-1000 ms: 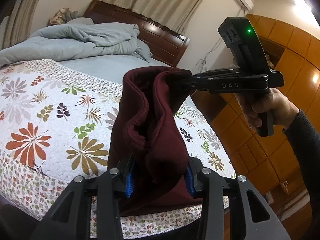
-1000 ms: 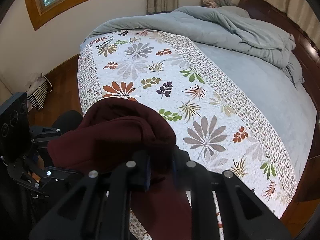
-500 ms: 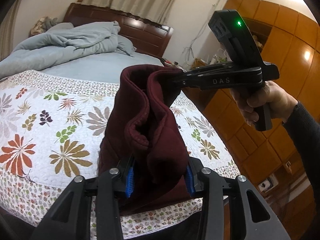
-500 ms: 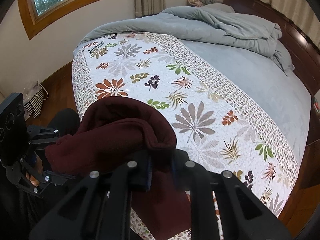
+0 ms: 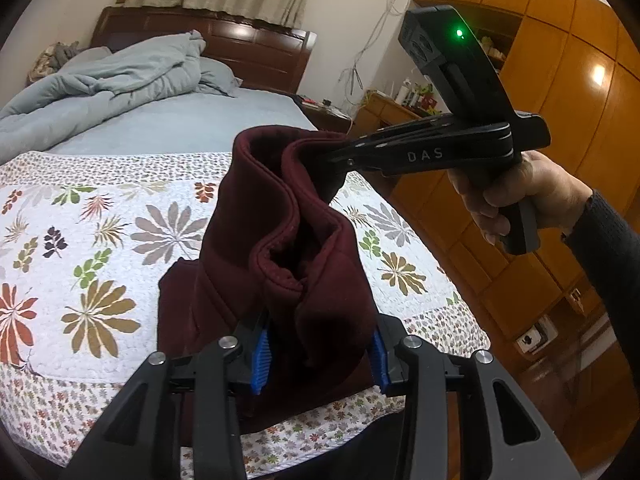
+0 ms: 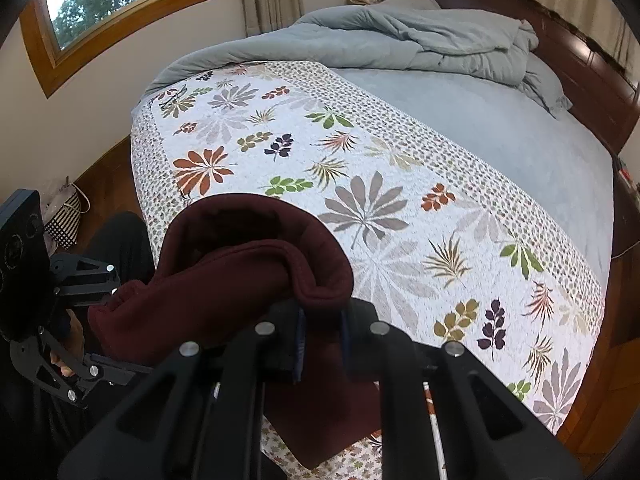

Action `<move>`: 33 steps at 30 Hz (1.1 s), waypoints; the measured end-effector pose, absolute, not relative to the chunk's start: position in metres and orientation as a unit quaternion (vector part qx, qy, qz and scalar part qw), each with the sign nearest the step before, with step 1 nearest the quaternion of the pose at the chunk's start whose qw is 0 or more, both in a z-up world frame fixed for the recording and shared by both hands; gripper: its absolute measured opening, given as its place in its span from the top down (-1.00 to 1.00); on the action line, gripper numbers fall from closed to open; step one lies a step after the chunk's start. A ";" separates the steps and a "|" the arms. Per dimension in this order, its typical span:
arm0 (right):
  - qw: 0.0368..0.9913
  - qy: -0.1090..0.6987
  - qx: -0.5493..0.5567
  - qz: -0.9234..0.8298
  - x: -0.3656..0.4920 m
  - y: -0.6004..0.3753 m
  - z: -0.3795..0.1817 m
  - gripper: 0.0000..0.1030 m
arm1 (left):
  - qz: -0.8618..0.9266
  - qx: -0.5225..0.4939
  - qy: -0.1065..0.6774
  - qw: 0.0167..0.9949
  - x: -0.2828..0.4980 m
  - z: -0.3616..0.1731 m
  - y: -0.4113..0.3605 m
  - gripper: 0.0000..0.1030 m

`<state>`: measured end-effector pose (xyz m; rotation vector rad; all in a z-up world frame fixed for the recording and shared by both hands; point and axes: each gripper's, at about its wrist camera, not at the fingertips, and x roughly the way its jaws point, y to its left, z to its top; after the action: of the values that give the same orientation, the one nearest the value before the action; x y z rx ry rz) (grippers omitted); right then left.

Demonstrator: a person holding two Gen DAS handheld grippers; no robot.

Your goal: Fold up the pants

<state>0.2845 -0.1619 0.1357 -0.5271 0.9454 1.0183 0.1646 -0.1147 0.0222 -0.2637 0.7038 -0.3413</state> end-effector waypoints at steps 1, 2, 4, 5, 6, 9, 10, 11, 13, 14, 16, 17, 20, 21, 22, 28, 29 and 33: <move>0.737 0.431 -0.239 0.463 0.286 -0.166 0.134 0.75 | -0.168 -0.126 0.344 0.915 0.166 0.020 -0.119 0.23; 0.737 0.432 -0.238 0.462 0.287 -0.169 0.132 0.75 | -0.170 -0.125 0.345 0.914 0.167 0.018 -0.121 0.23; 0.738 0.433 -0.238 0.459 0.288 -0.174 0.127 0.75 | -0.174 -0.123 0.350 0.912 0.170 0.015 -0.127 0.23; 0.739 0.434 -0.237 0.458 0.289 -0.177 0.125 0.75 | -0.176 -0.123 0.352 0.911 0.172 0.013 -0.129 0.23; 0.739 0.433 -0.237 0.458 0.289 -0.179 0.123 0.75 | -0.178 -0.122 0.354 0.910 0.173 0.012 -0.132 0.23; 0.741 0.432 -0.235 0.458 0.291 -0.188 0.117 0.75 | -0.182 -0.117 0.358 0.908 0.176 0.008 -0.139 0.23; 0.741 0.432 -0.235 0.457 0.291 -0.191 0.114 0.75 | -0.184 -0.114 0.359 0.908 0.177 0.006 -0.143 0.23; 0.742 0.432 -0.235 0.457 0.292 -0.194 0.112 0.75 | -0.186 -0.111 0.361 0.907 0.178 0.004 -0.145 0.23; 0.742 0.432 -0.234 0.456 0.293 -0.199 0.108 0.75 | -0.188 -0.107 0.364 0.906 0.180 0.001 -0.150 0.23; 0.742 0.432 -0.234 0.455 0.294 -0.201 0.106 0.75 | -0.189 -0.105 0.366 0.905 0.182 -0.001 -0.153 0.23; 0.742 0.434 -0.232 0.455 0.297 -0.208 0.100 0.75 | -0.191 -0.099 0.369 0.904 0.184 -0.005 -0.158 0.23; 0.742 0.435 -0.231 0.454 0.297 -0.211 0.097 0.75 | -0.191 -0.095 0.372 0.904 0.185 -0.007 -0.161 0.23; 0.742 0.437 -0.228 0.454 0.300 -0.221 0.085 0.75 | -0.194 -0.086 0.380 0.901 0.188 -0.016 -0.172 0.23; 0.742 0.436 -0.227 0.455 0.302 -0.224 0.082 0.75 | -0.195 -0.081 0.383 0.900 0.190 -0.019 -0.177 0.23; 0.743 0.434 -0.228 0.455 0.302 -0.227 0.079 0.75 | -0.195 -0.076 0.384 0.899 0.191 -0.021 -0.181 0.23; 0.745 0.429 -0.224 0.458 0.306 -0.246 0.060 0.75 | -0.201 -0.047 0.398 0.894 0.197 -0.034 -0.204 0.23; 0.746 0.429 -0.224 0.459 0.306 -0.248 0.058 0.75 | -0.202 -0.042 0.400 0.893 0.198 -0.036 -0.208 0.23; 0.746 0.434 -0.214 0.458 0.310 -0.262 0.044 0.74 | -0.205 -0.029 0.409 0.889 0.200 -0.044 -0.222 0.23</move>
<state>0.3099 -0.2623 0.0441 -0.4677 0.9497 1.0027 0.2004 -0.2224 -0.0445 -0.0605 0.8497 -0.4258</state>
